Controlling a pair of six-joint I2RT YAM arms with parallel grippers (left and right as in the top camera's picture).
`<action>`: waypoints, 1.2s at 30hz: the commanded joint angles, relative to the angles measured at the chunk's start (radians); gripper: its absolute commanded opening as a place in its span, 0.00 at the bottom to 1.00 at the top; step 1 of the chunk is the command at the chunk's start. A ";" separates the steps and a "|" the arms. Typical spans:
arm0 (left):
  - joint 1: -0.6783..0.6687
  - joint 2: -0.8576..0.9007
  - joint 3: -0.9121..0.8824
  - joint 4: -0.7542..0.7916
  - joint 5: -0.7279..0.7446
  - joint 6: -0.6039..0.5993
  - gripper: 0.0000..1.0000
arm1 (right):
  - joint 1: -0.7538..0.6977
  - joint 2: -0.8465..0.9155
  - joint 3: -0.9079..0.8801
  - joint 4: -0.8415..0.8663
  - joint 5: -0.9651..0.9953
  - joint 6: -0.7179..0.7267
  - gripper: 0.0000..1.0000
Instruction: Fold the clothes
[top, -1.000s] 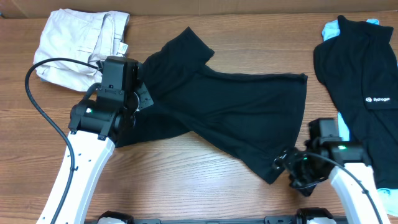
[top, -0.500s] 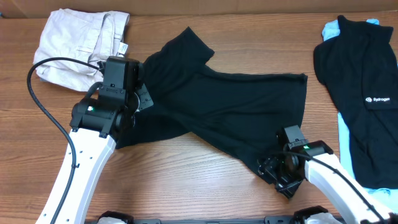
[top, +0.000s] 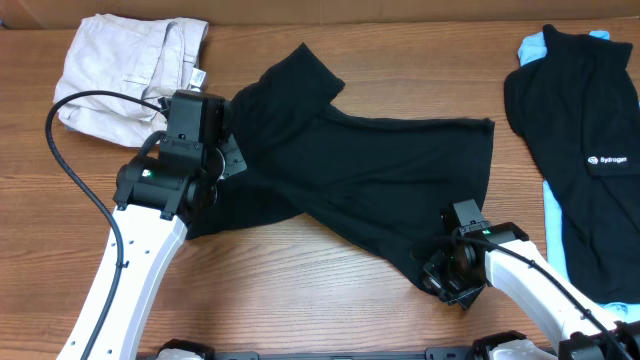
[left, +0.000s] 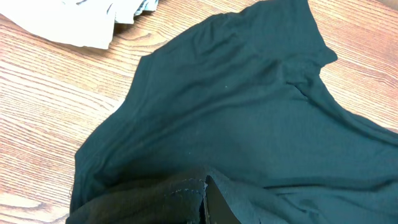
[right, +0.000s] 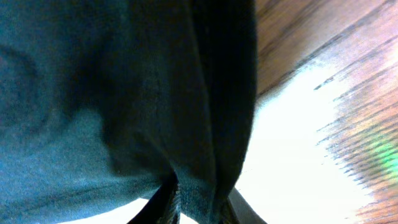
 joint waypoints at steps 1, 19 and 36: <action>-0.005 0.006 0.022 0.001 -0.026 0.015 0.04 | 0.004 0.004 0.019 0.001 0.010 -0.029 0.15; -0.005 0.008 0.022 0.001 -0.048 0.031 0.04 | -0.213 0.015 0.309 0.003 0.021 -0.359 0.35; -0.005 0.008 0.022 -0.004 -0.048 0.053 0.04 | -0.220 0.029 0.208 -0.211 -0.054 -0.386 0.52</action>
